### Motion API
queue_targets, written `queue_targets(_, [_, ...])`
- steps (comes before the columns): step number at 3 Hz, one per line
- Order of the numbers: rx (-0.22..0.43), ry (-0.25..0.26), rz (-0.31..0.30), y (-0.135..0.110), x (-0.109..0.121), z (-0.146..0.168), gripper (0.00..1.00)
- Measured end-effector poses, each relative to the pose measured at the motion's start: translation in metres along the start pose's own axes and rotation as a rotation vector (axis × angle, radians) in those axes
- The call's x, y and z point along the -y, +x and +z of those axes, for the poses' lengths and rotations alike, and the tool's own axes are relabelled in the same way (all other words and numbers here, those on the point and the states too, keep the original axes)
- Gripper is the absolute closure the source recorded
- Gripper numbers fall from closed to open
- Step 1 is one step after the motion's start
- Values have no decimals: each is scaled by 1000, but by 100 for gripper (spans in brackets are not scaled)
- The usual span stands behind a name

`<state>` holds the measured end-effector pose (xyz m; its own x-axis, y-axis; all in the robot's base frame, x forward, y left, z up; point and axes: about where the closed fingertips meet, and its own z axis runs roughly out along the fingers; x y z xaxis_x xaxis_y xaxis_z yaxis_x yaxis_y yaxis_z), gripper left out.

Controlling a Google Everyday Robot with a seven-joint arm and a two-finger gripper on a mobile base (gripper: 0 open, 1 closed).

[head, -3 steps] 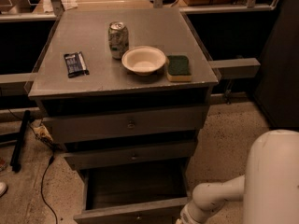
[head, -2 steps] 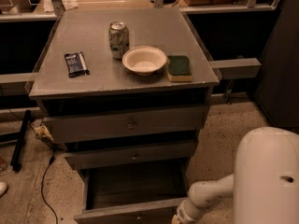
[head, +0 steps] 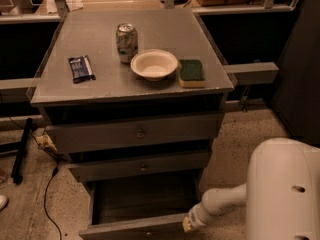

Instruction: Close bottom drawer

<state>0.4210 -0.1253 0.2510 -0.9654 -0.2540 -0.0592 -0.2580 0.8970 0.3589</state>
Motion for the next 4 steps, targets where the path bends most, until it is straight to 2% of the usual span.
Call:
queue_targets(2, [-26, -5, 32, 6, 7, 14, 100])
queue_targets(4, [0, -17, 92, -6, 25, 50, 100])
